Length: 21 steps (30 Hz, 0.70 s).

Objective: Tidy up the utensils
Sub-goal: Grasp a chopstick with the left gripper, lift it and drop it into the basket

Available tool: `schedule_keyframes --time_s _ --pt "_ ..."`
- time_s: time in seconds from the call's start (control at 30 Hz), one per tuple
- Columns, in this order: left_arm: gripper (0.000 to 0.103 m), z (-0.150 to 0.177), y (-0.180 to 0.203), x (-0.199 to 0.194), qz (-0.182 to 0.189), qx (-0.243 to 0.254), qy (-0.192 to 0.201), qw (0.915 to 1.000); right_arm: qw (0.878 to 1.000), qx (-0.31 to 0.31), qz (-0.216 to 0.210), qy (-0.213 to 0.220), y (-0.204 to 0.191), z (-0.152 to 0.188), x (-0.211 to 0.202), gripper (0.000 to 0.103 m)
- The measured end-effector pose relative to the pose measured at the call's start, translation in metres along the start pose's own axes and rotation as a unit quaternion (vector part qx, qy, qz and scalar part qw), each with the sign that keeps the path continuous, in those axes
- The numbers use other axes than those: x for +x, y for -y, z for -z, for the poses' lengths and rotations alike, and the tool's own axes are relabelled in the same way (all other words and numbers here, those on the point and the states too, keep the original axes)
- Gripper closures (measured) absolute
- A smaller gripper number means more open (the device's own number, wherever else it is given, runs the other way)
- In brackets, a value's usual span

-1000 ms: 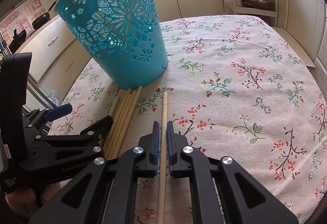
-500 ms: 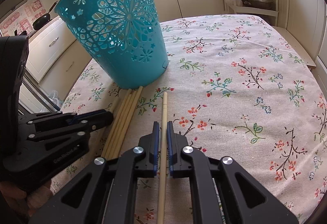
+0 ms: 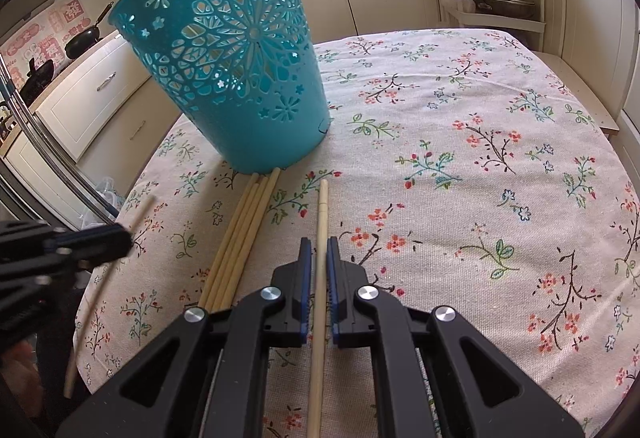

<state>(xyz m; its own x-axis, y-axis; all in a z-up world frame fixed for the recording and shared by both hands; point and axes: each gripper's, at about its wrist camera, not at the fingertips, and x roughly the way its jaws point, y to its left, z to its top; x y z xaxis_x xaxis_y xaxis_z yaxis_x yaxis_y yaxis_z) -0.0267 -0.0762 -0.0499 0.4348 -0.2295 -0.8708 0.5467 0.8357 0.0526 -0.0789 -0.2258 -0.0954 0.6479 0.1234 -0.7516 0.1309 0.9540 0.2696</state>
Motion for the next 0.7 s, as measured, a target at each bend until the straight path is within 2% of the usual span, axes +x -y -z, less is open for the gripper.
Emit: schedule_keyframes --time_s 0.13,0.33,0.43,0.53,0.7 --pt "0.098 -0.010 -0.002 -0.038 0.003 0.006 0.028 0.9996 1.000 -0.003 -0.003 0.000 -0.001 0.000 0.000 0.091" --pt "0.098 -0.046 -0.011 -0.107 0.003 -0.003 0.108 0.9941 1.000 -0.005 -0.007 0.000 -0.005 0.000 0.000 0.089" --pt "0.098 -0.073 -0.016 -0.139 0.001 -0.015 0.160 0.9870 1.000 -0.007 -0.009 0.000 -0.006 0.001 -0.001 0.087" --pt "0.098 -0.102 -0.017 -0.162 -0.005 -0.029 0.218 0.9755 1.000 -0.008 -0.012 0.000 -0.005 0.001 -0.002 0.086" --pt "0.098 -0.142 -0.016 -0.169 -0.006 -0.056 0.286 0.9567 1.000 -0.010 -0.014 0.000 -0.006 0.001 0.000 0.084"
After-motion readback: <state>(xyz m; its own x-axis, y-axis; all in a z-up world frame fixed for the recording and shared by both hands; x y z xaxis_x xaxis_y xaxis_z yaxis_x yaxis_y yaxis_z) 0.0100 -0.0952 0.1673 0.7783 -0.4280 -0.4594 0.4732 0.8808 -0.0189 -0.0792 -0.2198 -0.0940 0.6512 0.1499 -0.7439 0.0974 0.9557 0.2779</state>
